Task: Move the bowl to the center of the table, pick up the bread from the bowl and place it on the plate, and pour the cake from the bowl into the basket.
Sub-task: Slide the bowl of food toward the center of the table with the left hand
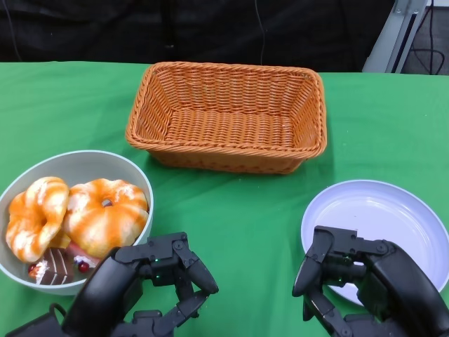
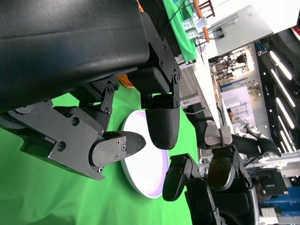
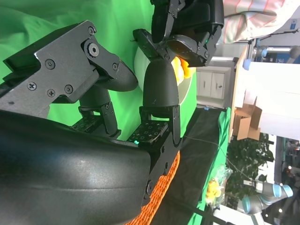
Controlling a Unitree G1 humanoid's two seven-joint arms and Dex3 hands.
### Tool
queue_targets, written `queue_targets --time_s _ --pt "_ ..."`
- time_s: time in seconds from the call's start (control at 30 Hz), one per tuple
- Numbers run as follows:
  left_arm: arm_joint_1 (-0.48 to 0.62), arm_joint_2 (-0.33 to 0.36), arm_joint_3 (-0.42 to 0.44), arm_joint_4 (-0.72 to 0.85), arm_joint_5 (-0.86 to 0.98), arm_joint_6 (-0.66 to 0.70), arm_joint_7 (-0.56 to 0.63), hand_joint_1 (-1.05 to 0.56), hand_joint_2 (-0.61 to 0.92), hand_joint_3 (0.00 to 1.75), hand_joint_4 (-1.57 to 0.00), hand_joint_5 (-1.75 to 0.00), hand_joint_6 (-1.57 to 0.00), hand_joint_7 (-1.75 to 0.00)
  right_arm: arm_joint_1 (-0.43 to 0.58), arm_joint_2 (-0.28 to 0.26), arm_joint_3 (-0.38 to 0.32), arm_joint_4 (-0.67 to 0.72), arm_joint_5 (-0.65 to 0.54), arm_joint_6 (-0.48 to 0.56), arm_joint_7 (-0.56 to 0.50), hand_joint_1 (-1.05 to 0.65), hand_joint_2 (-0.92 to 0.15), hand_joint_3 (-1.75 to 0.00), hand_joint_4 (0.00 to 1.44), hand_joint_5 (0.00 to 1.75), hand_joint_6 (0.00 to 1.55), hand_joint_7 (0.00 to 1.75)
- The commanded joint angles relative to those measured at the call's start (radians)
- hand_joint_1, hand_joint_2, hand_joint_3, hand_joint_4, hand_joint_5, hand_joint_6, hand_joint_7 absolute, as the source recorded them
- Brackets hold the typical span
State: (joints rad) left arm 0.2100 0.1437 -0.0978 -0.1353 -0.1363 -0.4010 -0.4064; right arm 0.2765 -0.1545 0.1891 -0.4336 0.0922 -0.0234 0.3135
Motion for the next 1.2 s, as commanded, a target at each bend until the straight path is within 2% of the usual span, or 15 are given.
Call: queue_targets --time_s 0.03,0.47,0.83,1.03,1.1,1.13,1.17,1.2 --pt "-0.001 0.005 0.006 0.005 0.003 -0.007 0.010 -0.09 0.70 0.72 -0.76 -1.47 -0.75 -1.10 0.000 0.000 -0.011 0.006 0.008 -0.015 -0.006 -0.10 -0.53 -1.14 0.74 1.58 0.76 1.32" --pt "-0.001 0.006 0.002 0.023 -0.012 -0.021 -0.003 -0.09 0.71 0.70 -0.78 -1.46 -0.76 -1.10 0.003 0.000 -0.011 0.034 0.004 -0.048 -0.001 -0.08 -0.54 -1.14 0.75 1.57 0.77 1.30" --pt "0.000 0.005 0.001 0.036 -0.013 -0.031 -0.004 -0.09 0.70 0.70 -0.78 -1.42 -0.76 -1.06 0.007 -0.003 -0.012 0.026 0.003 -0.032 -0.004 -0.07 -0.55 -1.13 0.75 1.56 0.78 1.30" --pt "-0.009 0.008 0.017 0.028 -0.015 -0.055 0.000 -0.08 0.70 0.70 -0.78 -1.38 -0.76 -1.03 0.001 0.002 -0.012 0.051 -0.002 -0.067 -0.002 -0.09 -0.55 -1.12 0.76 1.56 0.78 1.30" --pt "-0.020 0.010 0.040 0.011 -0.030 -0.065 0.007 -0.07 0.69 0.72 -0.78 -1.32 -0.76 -1.01 0.000 0.003 -0.011 0.052 -0.004 -0.066 -0.005 -0.09 -0.55 -1.11 0.76 1.56 0.78 1.31" --pt "-0.030 0.014 0.057 -0.001 -0.042 -0.066 0.012 -0.11 0.71 0.67 -0.77 -1.23 -0.76 -0.89 0.000 0.003 -0.011 0.054 -0.004 -0.065 -0.005 -0.09 -0.55 -1.11 0.76 1.56 0.78 1.31" --pt "-0.036 0.015 0.069 -0.009 -0.049 -0.065 0.015 -0.17 0.77 0.52 -0.76 -1.14 -0.80 -0.72 0.000 0.003 -0.011 0.055 -0.004 -0.065 -0.004 -0.08 -0.56 -1.11 0.76 1.56 0.77 1.30" --pt "-0.048 0.018 0.088 -0.022 -0.051 -0.065 0.023 -0.19 0.80 0.45 -0.76 -1.11 -0.82 -0.65 0.000 0.004 -0.011 0.055 -0.002 -0.063 -0.004 -0.08 -0.56 -1.11 0.76 1.56 0.77 1.30"
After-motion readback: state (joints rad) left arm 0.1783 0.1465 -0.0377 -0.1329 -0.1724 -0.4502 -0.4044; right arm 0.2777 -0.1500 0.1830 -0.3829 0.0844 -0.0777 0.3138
